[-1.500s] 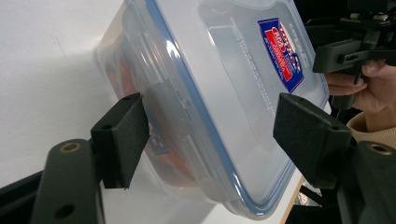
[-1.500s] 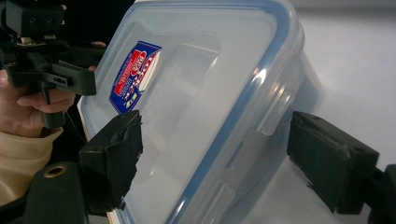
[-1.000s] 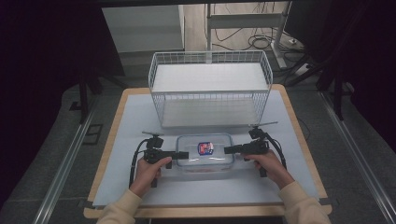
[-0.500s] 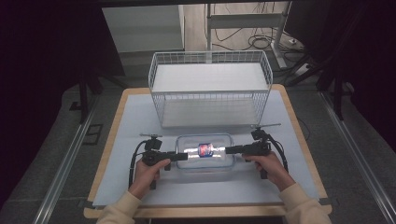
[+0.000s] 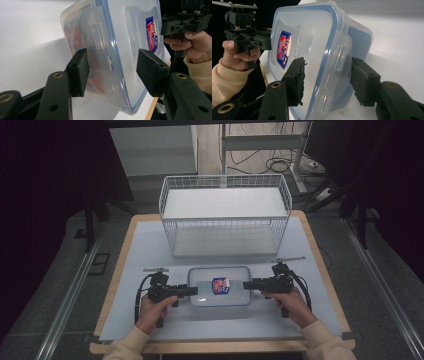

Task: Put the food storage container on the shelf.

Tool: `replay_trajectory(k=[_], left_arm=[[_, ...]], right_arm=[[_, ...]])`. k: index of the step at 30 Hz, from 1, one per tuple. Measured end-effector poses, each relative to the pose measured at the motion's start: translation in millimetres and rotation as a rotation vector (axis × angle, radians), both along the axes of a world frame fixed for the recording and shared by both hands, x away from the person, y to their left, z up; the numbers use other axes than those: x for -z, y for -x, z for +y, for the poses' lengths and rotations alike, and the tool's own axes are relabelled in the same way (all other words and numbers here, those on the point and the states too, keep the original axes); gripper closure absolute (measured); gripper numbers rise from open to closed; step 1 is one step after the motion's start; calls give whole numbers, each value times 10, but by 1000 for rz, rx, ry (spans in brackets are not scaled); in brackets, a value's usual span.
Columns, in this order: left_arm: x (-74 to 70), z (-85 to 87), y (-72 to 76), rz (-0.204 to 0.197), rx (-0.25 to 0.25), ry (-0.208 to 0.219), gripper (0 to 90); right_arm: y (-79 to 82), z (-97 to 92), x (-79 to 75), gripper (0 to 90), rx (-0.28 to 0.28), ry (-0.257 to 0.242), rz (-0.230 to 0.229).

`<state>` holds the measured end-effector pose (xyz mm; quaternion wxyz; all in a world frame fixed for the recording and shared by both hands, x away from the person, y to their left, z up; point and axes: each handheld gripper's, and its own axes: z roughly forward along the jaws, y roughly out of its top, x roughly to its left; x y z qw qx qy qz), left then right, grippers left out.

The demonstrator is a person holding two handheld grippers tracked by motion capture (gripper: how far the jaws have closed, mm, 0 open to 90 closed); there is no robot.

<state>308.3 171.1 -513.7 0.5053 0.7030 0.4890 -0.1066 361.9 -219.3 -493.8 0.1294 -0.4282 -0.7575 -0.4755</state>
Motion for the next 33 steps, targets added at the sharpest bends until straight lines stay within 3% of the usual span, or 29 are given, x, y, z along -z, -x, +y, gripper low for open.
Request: replay_trajectory(k=[14, 23, 29, 33], left_arm=[[25, 40, 17, -21, 18, 22, 486], [25, 29, 51, -4, -17, 42, 494], [-3, -1, 86, -15, -34, 34, 498], [-33, -43, 107, -32, -41, 13, 505]], right_arm=[[52, -6, -2, 483, -1, -2, -27], [71, -9, 10, 487, 14, -16, -27], [84, -18, 7, 493, 29, -25, -27], [95, -34, -17, 497, 35, -24, -52]])
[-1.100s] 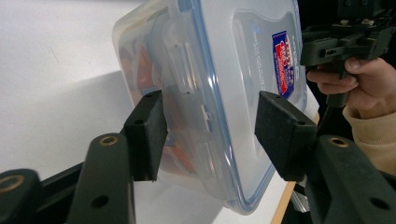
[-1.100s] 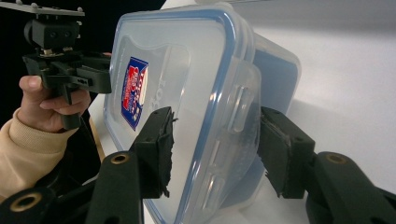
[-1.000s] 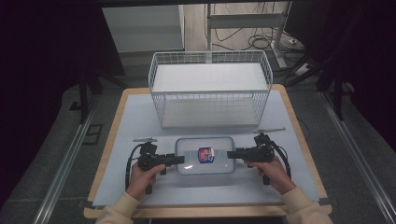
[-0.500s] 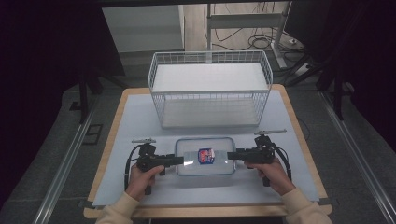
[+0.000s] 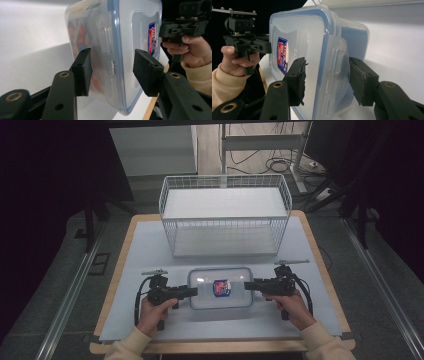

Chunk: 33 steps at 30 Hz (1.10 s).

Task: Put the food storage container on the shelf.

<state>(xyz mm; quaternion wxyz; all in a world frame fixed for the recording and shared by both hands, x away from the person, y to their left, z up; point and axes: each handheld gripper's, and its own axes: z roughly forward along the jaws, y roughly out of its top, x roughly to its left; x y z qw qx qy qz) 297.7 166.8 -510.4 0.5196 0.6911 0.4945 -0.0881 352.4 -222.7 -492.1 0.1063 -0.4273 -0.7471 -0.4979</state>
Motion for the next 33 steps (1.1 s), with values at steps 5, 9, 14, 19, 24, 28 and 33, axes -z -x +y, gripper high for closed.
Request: replay_trajectory(k=[5, 9, 14, 19, 24, 28, 33], left_arm=[[-21, -10, 3, -9, -7, -4, 515], [-74, -24, 9, -36, -16, -16, 518], [-87, -24, 7, -39, -19, -9, 519], [-135, -30, 20, -50, -22, -7, 519], [-172, -44, 27, -57, -23, -2, 519], [-205, -42, 24, -64, -22, 0, 519], [-266, -40, 10, -78, -19, 5, 519]], right_arm=[[4, -13, -15, 500, 2, 1, -9], [1, -23, -21, 500, 2, -7, -12], [6, -26, -47, 501, 5, -7, -23], [19, -29, -90, 501, 8, -12, -41], [41, -45, -141, 501, 9, -15, -56], [43, -52, -172, 501, 10, -17, -67], [48, -50, -271, 501, 14, -16, -101]])
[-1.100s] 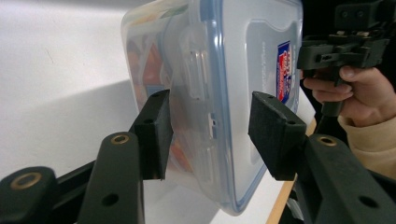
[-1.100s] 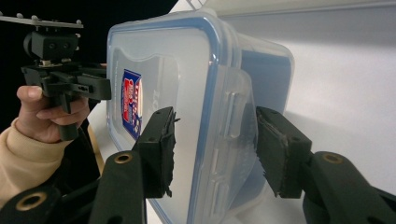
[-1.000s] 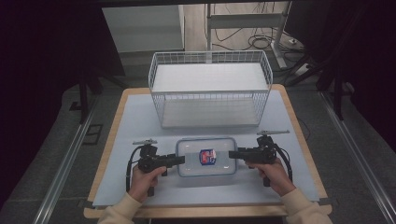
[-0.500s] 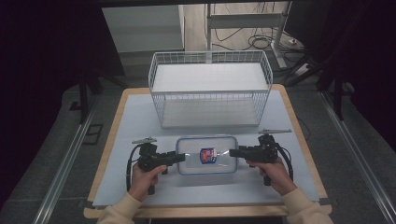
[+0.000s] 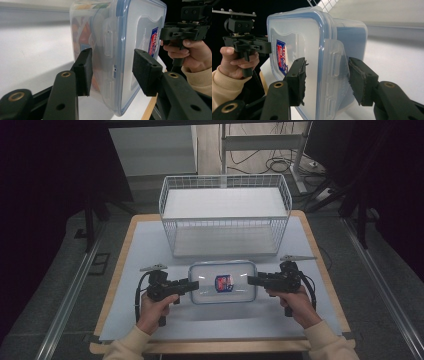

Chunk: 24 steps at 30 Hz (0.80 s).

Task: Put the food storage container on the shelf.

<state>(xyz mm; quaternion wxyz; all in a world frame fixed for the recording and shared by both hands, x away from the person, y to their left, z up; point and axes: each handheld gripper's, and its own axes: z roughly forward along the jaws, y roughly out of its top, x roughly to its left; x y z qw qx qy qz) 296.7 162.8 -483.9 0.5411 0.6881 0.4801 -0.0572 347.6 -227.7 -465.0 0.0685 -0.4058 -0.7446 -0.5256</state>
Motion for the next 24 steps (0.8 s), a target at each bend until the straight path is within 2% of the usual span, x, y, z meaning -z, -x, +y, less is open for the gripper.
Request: replay_trajectory(k=[8, 24], left_arm=[[-91, -14, -51, -10, 3, -9, 518], [-404, -29, -158, -62, 8, -15, 519]], right_arm=[[-23, -10, -45, 501, 4, -5, -7], [-73, -39, -343, 501, 16, -17, -66]])
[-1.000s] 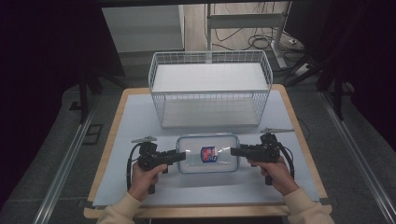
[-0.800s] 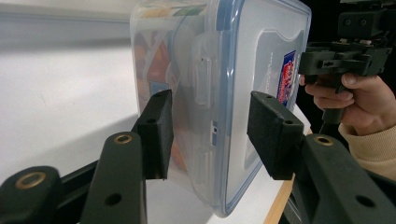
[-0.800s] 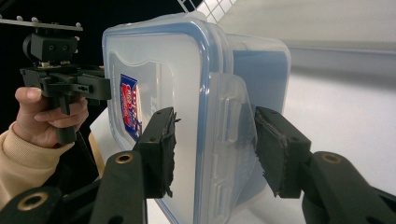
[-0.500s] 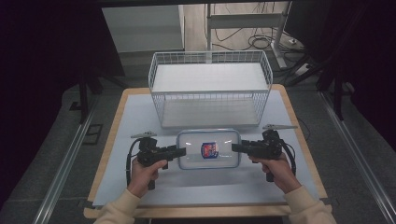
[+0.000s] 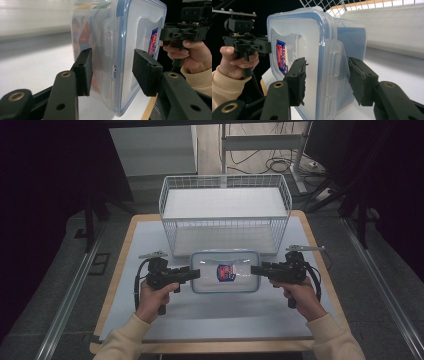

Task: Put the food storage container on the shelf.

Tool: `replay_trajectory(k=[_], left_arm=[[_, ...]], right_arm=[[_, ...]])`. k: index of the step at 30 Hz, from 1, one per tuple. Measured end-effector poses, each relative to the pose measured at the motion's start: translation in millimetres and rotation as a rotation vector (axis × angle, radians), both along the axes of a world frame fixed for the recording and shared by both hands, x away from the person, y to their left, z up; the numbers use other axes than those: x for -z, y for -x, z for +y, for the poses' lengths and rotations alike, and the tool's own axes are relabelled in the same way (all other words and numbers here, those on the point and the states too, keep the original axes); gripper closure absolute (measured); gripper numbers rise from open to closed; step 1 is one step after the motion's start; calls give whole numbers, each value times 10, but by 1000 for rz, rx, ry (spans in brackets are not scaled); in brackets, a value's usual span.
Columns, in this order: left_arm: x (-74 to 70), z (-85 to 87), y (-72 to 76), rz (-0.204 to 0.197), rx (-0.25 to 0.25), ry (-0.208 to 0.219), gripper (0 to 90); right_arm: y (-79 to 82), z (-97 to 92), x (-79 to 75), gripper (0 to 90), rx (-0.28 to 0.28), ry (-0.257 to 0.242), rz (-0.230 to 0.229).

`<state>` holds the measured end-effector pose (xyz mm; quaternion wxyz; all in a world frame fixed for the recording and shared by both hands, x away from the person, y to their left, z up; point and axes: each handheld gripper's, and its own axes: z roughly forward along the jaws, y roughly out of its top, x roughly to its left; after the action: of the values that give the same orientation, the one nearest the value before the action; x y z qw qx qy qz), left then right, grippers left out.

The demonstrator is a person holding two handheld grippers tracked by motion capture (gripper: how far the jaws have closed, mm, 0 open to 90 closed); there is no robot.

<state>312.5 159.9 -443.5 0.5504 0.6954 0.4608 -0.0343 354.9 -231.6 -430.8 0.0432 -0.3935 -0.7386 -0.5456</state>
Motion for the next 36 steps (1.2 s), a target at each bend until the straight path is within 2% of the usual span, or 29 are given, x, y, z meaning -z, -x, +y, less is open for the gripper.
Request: replay_trajectory(k=[6, 10, 13, 15, 20, 36], left_arm=[[-105, 15, -54, -11, -3, 17, 518], [-220, 25, -80, -34, -9, 24, 517], [-279, 28, -88, -42, -10, 29, 517], [-337, 28, -103, -53, -12, 28, 517], [-483, 21, -155, -78, -9, 19, 517], [-934, 12, -444, -133, 2, 16, 517]], right_arm=[[-47, 17, -141, 501, 3, 5, -23], [-86, 37, -292, 500, 3, 9, -57], [-92, 42, -350, 500, 5, 11, -65], [-114, 44, -443, 500, 3, 7, -86], [-147, 40, -548, 500, 7, 1, -102], [-360, 24, -987, 499, 23, -8, -167]])
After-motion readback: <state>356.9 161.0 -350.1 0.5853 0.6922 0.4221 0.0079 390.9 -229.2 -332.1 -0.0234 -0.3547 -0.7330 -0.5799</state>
